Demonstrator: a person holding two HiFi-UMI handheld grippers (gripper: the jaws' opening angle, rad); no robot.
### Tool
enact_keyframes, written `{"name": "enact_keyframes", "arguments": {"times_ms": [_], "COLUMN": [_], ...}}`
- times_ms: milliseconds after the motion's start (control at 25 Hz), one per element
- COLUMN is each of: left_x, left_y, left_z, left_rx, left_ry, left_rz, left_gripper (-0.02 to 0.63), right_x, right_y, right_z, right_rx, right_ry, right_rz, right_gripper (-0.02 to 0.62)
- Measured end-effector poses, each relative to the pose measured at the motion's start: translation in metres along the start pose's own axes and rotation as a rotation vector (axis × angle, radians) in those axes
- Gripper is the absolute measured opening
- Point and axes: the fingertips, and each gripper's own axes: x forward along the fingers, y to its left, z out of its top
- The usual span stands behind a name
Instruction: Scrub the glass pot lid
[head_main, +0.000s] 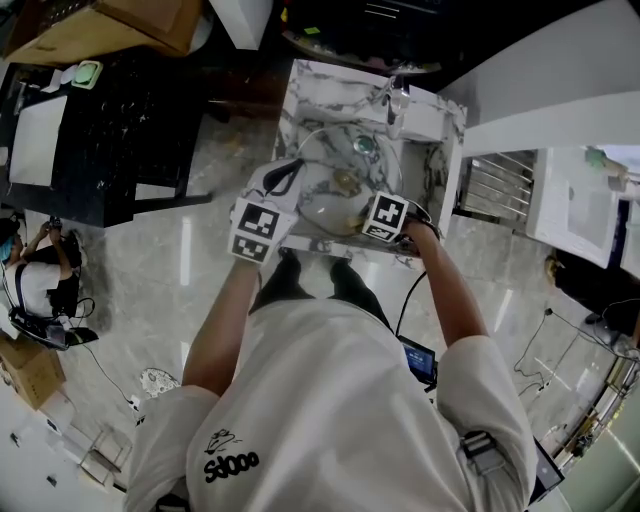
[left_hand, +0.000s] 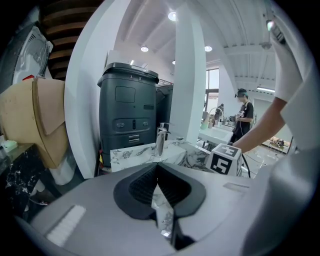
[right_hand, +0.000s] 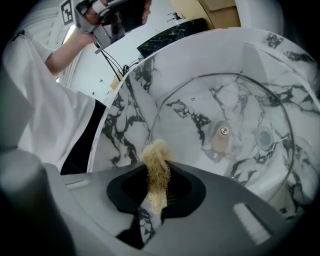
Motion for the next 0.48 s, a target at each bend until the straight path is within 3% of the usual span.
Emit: {"name": "enact_keyframes", "arguments": {"times_ms": [480], "left_x": [0.003], "left_y": [-0.003], "left_z": [0.005], "left_rx": [0.004], "left_ry": [-0.008], "left_rz": [-0.012], "left_gripper": [0.009], "right_x": [-0.027], "right_y": [-0.044], "right_z": [-0.031], "right_rx": [0.098], "right_ry": [0.010], "right_rz": [-0.125], "right_gripper": [0.051]}}
